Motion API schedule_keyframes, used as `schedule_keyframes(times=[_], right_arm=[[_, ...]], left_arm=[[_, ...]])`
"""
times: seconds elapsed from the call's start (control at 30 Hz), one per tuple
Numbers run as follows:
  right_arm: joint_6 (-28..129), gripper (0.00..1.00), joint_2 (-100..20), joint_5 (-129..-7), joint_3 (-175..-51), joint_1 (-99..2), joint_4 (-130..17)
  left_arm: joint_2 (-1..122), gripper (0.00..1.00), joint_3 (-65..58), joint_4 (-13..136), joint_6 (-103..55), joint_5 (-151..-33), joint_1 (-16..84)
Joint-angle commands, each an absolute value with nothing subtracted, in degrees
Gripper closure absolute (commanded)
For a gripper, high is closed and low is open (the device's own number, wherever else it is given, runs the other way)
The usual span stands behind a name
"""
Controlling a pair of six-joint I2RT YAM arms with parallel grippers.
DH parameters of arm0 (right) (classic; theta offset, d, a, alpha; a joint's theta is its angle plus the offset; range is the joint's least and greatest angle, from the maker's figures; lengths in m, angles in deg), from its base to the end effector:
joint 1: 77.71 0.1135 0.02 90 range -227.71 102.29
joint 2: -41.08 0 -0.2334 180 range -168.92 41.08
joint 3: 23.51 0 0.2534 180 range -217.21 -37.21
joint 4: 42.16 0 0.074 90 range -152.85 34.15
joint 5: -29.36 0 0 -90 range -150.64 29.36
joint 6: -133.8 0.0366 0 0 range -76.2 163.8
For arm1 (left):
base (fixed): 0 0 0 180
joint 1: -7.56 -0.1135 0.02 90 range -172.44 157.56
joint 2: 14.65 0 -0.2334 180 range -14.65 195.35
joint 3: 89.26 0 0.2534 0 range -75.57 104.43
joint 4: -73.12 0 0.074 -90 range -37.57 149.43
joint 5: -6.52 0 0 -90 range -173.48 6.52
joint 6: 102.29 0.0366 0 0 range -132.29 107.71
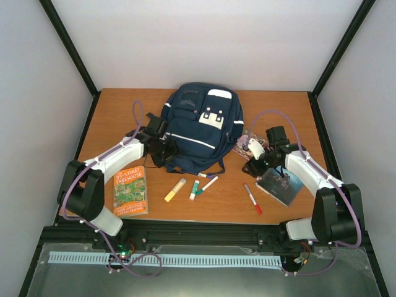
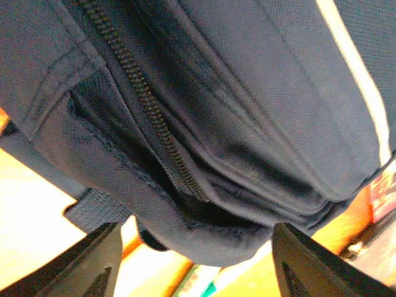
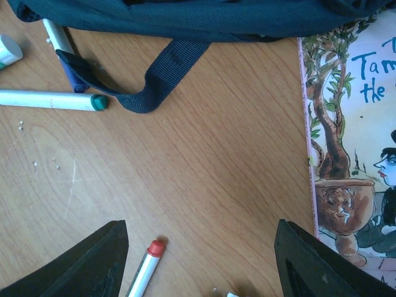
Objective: Pack the student bag
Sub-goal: Adjust the student bag at the center of the board.
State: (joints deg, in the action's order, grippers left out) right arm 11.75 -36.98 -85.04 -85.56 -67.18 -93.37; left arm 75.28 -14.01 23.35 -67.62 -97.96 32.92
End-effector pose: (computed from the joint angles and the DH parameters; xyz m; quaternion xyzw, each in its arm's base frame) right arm 0.2498 0.0618 0.1730 -0.3868 0.8776 0.1675 0.2283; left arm 0.2781 -0.1419 0.1839 -0.2232 0.9418 -0.2357 0.0876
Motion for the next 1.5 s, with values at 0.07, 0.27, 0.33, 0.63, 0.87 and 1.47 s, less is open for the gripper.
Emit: schedule_keyframes(times=[0.07,0.27,0.33,0.63,0.87,1.47], right_arm=[[14.45,0.32,-39.3,-85.16,-90.32,-67.36,-93.56],[22.06,0.24,-47.17,-85.6,-99.73,-67.36,-93.65],[24.35,0.23,-51.08,-86.53,-103.02,-67.34,-94.03],[26.91,0.21,-68.59,-93.64,-114.81,-66.18,-97.68],[28.46,0.23,-77.47,-94.19,-123.35,-62.91,-97.83],[28.93,0.27,-88.64,-93.31,-137.4,-58.62,-98.95]], left_arm=[[71.97,0.2,-10.9,16.18,-59.6,-92.91,32.51],[75.18,0.0,-4.3,16.22,-53.32,-86.16,27.89],[77.08,0.0,-3.23,18.02,-51.06,-85.69,25.9],[87.97,0.0,-3.18,26.07,-44.1,-93.79,22.06],[89.56,0.12,-7.32,30.82,-45.7,-101.82,22.31],[76.34,0.26,-21.08,31.24,-49.76,-100.18,23.64]])
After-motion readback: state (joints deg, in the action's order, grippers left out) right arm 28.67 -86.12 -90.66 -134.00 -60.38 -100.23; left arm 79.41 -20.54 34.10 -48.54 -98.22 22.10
